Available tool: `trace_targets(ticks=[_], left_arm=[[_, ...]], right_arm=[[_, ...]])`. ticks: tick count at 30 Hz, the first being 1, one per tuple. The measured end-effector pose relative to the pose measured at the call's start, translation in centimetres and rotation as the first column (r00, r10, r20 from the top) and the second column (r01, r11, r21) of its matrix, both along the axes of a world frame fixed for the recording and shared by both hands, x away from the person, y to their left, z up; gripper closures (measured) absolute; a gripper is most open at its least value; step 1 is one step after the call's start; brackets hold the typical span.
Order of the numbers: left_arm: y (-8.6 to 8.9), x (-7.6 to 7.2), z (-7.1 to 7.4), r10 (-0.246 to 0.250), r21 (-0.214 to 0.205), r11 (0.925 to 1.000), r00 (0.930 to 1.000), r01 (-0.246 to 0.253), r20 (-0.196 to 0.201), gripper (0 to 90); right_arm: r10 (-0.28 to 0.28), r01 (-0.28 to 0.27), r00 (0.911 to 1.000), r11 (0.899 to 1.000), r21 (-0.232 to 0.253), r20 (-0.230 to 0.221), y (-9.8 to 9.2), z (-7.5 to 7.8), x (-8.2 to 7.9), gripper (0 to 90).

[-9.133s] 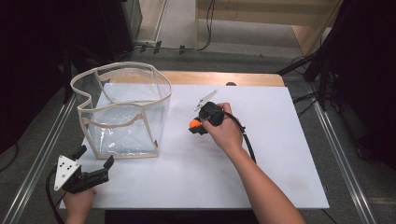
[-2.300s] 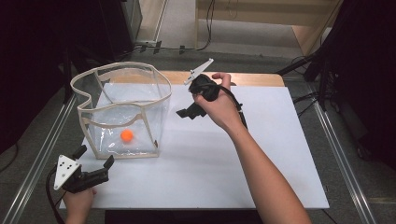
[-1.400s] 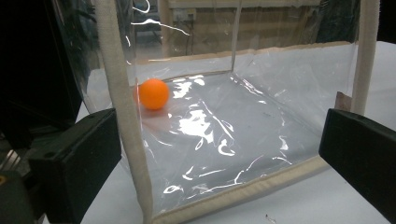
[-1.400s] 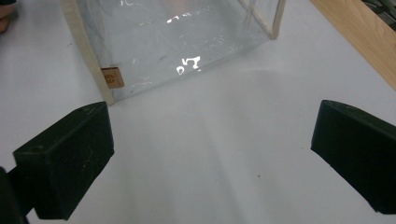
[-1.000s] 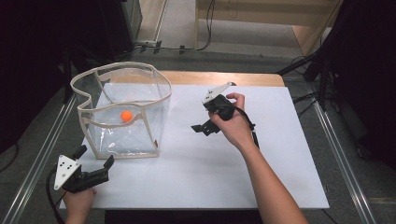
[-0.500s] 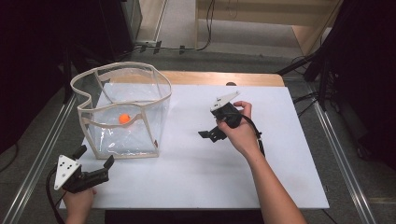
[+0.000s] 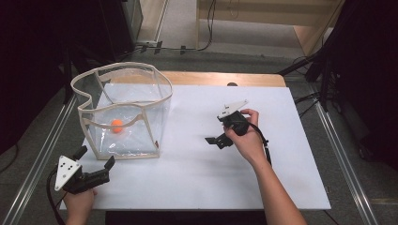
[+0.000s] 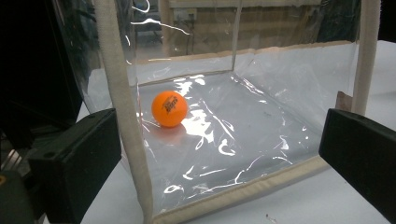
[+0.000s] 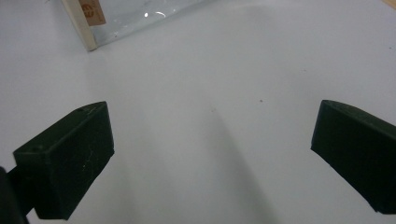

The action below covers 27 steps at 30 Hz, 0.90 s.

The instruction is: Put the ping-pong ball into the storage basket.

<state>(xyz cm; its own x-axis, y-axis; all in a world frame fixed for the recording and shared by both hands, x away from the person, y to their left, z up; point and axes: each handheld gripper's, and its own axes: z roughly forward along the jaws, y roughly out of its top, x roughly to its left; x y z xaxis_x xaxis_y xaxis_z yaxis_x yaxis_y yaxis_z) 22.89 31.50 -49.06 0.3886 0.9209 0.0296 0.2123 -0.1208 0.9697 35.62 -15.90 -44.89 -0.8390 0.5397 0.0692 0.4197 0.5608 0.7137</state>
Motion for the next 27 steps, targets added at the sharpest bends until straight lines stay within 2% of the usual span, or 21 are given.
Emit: trace_targets(ticks=[13,27], left_arm=[[0.0,0.0,0.0,0.001,0.001,1.0000,1.0000,-0.001,0.001,0.0],[-0.1,0.0,0.0,0.008,0.007,0.9999,1.0000,-0.008,0.003,0.0]], right_arm=[[-0.034,0.034,0.9994,0.999,0.016,0.006,-1.6,-1.3,-1.1,0.0],[-0.070,0.070,0.9975,0.998,0.012,0.013,-3.5,-2.4,-2.5,0.0]])
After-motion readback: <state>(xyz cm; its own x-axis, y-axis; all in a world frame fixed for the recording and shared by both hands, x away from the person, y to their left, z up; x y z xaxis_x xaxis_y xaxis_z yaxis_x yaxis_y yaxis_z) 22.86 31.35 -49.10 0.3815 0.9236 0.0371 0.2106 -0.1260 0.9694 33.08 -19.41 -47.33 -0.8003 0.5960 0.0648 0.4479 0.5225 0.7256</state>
